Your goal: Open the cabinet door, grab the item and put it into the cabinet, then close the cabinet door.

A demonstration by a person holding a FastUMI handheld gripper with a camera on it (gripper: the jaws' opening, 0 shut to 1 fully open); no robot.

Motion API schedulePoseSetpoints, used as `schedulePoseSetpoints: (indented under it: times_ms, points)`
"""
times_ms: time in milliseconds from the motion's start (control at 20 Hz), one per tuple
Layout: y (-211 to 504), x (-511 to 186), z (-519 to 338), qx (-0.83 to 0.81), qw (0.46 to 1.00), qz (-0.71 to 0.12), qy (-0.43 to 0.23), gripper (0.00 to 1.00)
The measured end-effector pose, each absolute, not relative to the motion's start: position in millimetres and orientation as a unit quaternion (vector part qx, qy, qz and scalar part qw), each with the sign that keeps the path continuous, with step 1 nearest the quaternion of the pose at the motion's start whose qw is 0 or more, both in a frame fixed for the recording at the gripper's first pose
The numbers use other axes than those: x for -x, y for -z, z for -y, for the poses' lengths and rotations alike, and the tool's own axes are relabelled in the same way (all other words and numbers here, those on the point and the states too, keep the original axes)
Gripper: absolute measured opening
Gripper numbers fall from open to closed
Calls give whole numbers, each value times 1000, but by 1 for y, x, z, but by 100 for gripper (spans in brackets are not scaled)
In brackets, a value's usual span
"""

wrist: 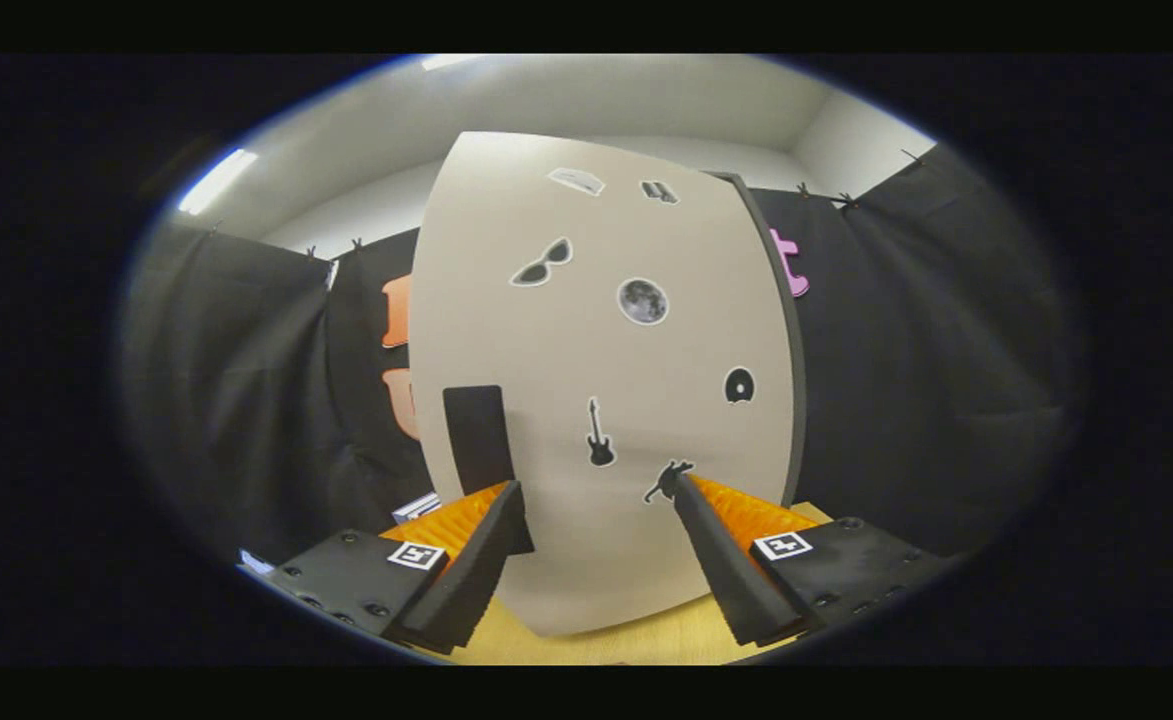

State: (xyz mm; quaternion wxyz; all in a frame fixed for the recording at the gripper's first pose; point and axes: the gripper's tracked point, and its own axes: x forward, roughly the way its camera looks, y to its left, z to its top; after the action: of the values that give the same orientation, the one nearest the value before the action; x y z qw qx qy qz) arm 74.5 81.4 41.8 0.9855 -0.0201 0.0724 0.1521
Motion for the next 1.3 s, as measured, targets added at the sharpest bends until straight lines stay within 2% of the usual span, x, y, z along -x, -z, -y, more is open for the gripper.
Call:
schedulePoseSetpoints:
  times_ms: [350,1300]
  points:
    - [-35,-95,-102,19,983,-78,-166,95]
    - [-9,-172,-148,28,985,-78,-153,96]
